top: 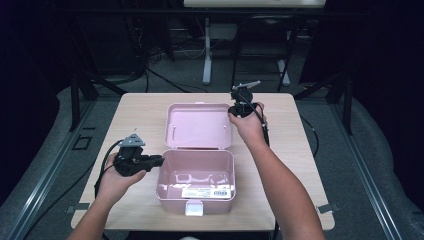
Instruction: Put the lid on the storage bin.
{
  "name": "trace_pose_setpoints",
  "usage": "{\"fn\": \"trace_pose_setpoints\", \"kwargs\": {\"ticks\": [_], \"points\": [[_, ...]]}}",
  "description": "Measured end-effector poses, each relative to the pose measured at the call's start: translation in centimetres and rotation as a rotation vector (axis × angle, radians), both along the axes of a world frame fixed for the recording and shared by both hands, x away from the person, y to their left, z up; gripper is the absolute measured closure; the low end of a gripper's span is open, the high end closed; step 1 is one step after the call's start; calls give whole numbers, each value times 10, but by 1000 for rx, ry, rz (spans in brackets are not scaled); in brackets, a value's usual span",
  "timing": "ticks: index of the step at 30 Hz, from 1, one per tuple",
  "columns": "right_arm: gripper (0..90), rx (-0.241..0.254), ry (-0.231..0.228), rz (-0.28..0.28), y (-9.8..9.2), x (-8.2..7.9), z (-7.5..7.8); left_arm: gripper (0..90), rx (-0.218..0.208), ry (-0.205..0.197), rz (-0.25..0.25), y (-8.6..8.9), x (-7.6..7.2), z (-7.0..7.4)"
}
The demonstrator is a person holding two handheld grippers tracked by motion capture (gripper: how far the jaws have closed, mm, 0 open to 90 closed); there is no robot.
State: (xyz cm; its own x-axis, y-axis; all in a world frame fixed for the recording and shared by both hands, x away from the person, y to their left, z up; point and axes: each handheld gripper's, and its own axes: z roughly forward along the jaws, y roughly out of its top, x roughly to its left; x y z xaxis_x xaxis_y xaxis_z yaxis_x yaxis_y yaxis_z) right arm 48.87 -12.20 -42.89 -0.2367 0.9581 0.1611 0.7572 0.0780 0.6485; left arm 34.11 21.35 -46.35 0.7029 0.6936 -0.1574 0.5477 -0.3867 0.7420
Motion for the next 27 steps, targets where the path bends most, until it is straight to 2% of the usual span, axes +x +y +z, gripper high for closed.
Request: {"fn": "trace_pose_setpoints", "kwargs": {"ticks": [27], "points": [[852, -3, -92, 47, -3, -26, 33, 799, -10, 12, 5, 1, 0, 0]]}}
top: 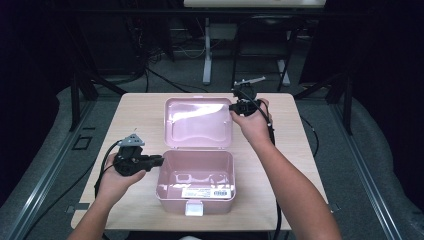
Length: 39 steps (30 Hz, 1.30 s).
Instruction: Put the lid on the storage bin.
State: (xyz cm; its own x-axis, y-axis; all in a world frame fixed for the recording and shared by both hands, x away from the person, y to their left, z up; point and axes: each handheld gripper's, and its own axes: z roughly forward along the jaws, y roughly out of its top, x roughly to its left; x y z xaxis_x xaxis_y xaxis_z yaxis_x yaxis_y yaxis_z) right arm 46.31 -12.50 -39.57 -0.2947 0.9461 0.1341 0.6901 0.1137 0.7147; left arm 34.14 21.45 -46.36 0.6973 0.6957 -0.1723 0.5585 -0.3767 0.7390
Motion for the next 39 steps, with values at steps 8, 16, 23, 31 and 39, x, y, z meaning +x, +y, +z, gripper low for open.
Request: {"fn": "trace_pose_setpoints", "kwargs": {"ticks": [8, 16, 23, 31, 39], "points": [[852, 4, -22, 26, -2, -9, 10, 800, -2, -4, 12, -1, 0, 0], [854, 5, -47, 47, -4, -20, 18, 801, -2, 3, 13, -1, -1, 0], [855, -6, -69, 66, -4, -33, 26, 802, 2, -1, 22, -2, -1, 0], [857, 1, -108, 96, -8, -49, 32, 802, -1, 0, 23, -1, -2, 0], [858, 3, -136, 116, -9, -65, 36, 802, 1, -5, 22, -1, -2, 0]]}}
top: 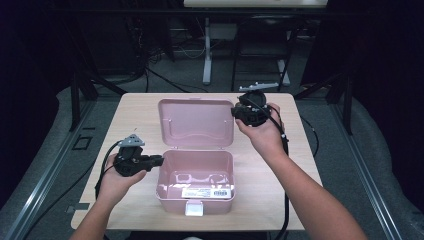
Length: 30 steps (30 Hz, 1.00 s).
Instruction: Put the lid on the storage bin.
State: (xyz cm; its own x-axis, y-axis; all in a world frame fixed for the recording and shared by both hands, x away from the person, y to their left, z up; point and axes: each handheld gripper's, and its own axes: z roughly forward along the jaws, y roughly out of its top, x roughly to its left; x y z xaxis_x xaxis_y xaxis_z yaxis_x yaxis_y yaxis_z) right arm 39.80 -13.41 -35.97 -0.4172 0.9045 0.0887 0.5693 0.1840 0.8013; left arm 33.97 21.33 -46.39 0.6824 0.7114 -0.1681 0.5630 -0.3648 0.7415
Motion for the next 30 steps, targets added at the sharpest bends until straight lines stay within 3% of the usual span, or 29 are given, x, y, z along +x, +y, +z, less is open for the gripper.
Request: {"fn": "trace_pose_setpoints", "kwargs": {"ticks": [14, 30], "points": [[860, -5, -63, 34, -3, -27, 1, 802, -3, -2, 2, 0, 0, 0], [861, -2, -98, 59, -6, -47, -1, 802, -1, -3, 4, 0, 0, 0]]}}
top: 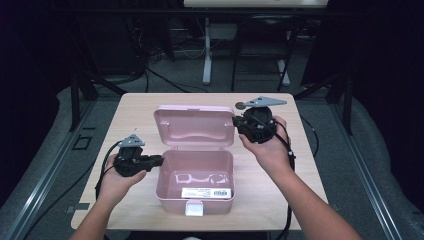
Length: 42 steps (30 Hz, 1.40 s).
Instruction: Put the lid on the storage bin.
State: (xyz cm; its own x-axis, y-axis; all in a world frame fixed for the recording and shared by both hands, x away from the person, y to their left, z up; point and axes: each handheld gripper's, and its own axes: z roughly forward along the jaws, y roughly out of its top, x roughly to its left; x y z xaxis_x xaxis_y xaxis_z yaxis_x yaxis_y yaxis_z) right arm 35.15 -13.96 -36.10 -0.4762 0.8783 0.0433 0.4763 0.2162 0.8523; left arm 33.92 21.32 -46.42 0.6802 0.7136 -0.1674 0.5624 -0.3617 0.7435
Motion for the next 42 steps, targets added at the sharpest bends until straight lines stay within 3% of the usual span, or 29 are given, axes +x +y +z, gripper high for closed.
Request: {"fn": "trace_pose_setpoints", "kwargs": {"ticks": [12, 18, 28, 42], "points": [[861, -2, -14, 17, -2, -11, -2, 802, -5, 0, 1, 0, 0, 0], [859, 25, -9, 27, -4, -17, -3, 801, -2, 0, 0, 0, 0, 0], [858, 16, -49, 38, -4, -32, -8, 798, 0, 0, -1, 0, 0, 1], [851, 23, -62, 56, -6, -47, -14, 780, -35, -75, 14, 8, -10, 23]]}}
